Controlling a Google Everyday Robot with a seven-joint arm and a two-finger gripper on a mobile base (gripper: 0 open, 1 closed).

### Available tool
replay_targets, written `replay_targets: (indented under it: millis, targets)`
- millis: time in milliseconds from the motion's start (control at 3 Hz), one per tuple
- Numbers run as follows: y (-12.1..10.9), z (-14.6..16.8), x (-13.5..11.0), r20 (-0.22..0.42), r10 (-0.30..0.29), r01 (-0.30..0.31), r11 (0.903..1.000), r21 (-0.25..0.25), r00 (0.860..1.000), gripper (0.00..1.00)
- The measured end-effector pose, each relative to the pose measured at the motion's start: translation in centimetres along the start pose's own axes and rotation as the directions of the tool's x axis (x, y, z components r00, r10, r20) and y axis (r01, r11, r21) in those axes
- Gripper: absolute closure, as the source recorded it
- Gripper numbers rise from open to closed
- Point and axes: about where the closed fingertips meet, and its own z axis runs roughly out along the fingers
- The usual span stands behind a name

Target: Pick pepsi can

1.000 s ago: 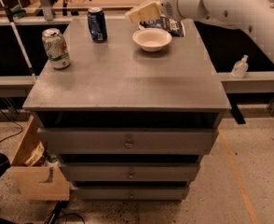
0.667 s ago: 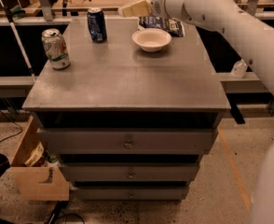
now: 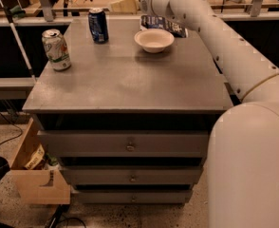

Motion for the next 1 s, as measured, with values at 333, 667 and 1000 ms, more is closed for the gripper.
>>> replay_targets:
  millis: [333,667,1000]
  targets:
    - [2.1,2.8,0.7,0.005,0.031,-0.031,0.9972,-0.069,1.000,0.00]
    - [4.6,5.0,1.7,0.001,0.079,-0.078,0.9899,-0.118,0.997,0.00]
    - [6.9,6.7,3.3,-0.018,0.122,-0.123,0.9822,-0.142,0.992,0.00]
